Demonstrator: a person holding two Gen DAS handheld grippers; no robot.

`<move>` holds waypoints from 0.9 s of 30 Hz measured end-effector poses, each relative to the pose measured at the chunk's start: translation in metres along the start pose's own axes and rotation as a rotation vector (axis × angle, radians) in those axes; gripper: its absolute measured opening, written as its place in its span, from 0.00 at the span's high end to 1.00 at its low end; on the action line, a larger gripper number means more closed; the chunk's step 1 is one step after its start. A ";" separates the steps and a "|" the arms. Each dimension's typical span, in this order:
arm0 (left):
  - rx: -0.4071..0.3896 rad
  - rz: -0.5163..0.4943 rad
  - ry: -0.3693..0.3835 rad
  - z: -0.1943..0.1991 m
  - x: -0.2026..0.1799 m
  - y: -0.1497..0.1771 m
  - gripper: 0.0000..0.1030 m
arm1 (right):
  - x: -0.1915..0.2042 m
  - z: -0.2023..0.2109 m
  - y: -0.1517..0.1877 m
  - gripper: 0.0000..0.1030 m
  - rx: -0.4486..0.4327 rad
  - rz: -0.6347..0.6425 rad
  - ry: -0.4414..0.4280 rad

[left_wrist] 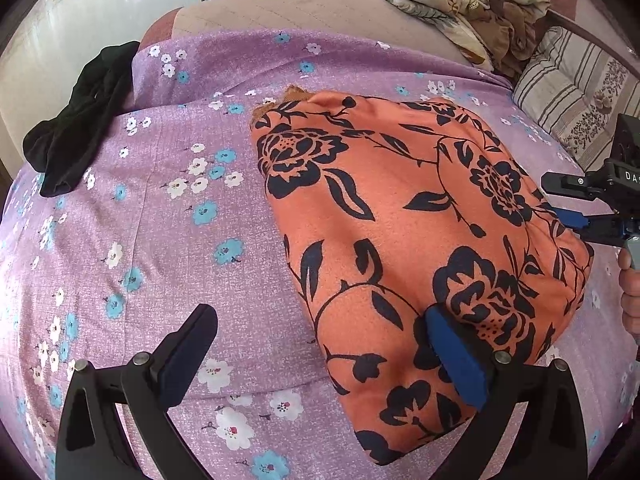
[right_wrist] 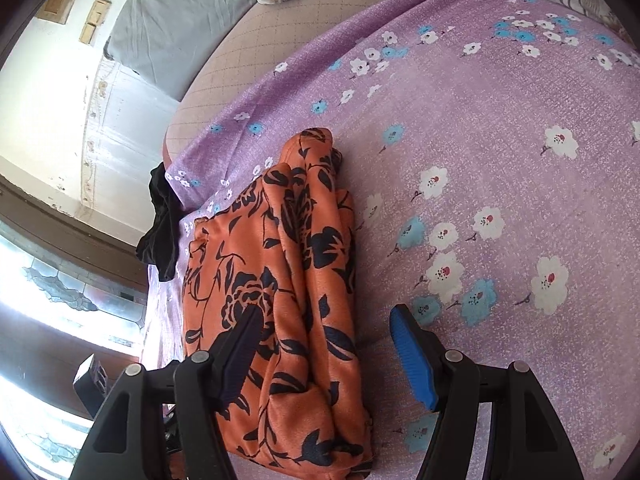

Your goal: Fold small clothes

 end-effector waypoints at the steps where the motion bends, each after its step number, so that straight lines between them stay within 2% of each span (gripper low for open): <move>1: 0.001 0.000 0.002 0.000 0.000 0.000 0.00 | -0.001 -0.002 0.001 0.33 0.003 -0.003 -0.001; 5: 0.003 -0.003 0.006 -0.001 -0.001 -0.001 0.00 | -0.005 -0.012 0.008 0.32 0.038 -0.019 -0.018; 15: 0.021 0.024 0.035 -0.003 0.000 -0.003 0.00 | 0.006 -0.022 0.012 0.30 0.040 -0.024 -0.069; 22: 0.000 0.017 0.035 0.002 -0.002 -0.008 0.00 | 0.008 -0.023 0.014 0.30 0.037 -0.032 -0.099; 27: -0.012 0.060 0.089 0.009 -0.002 -0.014 0.00 | 0.013 -0.026 0.015 0.30 0.040 -0.021 -0.112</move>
Point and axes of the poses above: each gripper's, at about its wrist camera, not at the fingertips, and z roughly against the way its jaws point, x to its left, y to its underside, the point moved 9 cm from there along -z, roughly the way its jaws point, and after that the axes turned 14 degrees about z, right-handed, at the moved point
